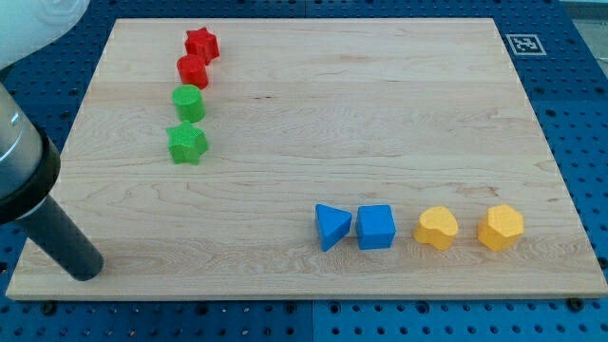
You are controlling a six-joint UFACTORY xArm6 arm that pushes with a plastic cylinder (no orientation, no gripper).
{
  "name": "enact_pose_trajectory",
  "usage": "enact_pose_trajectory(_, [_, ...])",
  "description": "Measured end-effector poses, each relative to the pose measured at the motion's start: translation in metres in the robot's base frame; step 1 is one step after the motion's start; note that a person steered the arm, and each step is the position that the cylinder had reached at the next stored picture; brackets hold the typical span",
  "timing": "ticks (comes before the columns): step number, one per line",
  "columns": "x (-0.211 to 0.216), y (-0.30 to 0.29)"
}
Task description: Point your arm at the red circle
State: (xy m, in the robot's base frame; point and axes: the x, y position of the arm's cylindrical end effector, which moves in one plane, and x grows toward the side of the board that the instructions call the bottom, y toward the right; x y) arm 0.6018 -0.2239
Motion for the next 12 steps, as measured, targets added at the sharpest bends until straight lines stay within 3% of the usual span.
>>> enact_pose_trajectory(2, [-0.003, 0.015])
enact_pose_trajectory(6, [-0.056, 0.033])
enact_pose_trajectory(7, [-0.093, 0.017])
enact_pose_trajectory(11, [-0.117, -0.011])
enact_pose_trajectory(12, [-0.15, -0.015])
